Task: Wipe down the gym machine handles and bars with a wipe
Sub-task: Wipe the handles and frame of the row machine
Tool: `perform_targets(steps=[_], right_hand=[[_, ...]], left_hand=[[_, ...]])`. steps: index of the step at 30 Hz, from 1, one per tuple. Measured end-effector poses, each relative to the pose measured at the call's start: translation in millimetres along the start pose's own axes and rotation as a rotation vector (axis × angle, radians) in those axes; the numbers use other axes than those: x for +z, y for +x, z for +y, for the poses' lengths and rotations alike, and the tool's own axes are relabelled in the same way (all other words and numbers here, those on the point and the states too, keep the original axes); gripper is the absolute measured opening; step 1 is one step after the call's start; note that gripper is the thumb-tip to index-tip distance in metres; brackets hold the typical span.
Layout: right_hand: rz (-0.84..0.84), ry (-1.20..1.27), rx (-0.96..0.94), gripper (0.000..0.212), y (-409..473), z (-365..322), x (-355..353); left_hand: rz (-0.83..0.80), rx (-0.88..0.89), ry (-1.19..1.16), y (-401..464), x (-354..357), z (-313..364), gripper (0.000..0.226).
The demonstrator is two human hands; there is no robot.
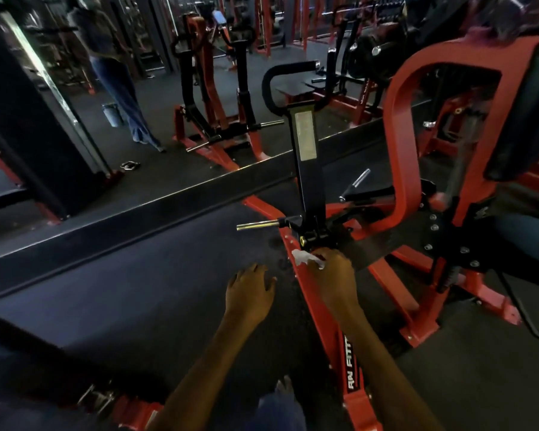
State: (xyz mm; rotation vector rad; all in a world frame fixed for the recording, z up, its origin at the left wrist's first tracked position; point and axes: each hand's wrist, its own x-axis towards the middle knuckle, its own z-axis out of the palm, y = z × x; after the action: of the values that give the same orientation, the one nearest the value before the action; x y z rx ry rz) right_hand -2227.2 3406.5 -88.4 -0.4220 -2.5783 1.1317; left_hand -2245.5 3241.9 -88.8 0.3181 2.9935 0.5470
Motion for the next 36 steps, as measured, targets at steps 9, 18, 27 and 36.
perform_targets(steps=[9,18,27,36], right_hand=[[0.015,0.011,0.02,0.016,197.8,-7.8,35.8],[0.037,-0.05,0.074,0.015,355.2,-0.4,67.7],[0.151,0.031,0.14,0.015,535.5,22.4,71.0],[0.404,-0.008,-0.066,0.017,740.8,18.7,13.4]], left_hand=[[0.092,0.013,0.03,200.7,-22.2,11.0,0.039],[0.104,0.125,-0.033,369.7,-44.3,35.8,0.032],[0.153,0.29,-0.056,566.4,-33.9,81.5,0.046],[0.301,0.471,-0.04,722.4,-26.2,131.3,0.052]])
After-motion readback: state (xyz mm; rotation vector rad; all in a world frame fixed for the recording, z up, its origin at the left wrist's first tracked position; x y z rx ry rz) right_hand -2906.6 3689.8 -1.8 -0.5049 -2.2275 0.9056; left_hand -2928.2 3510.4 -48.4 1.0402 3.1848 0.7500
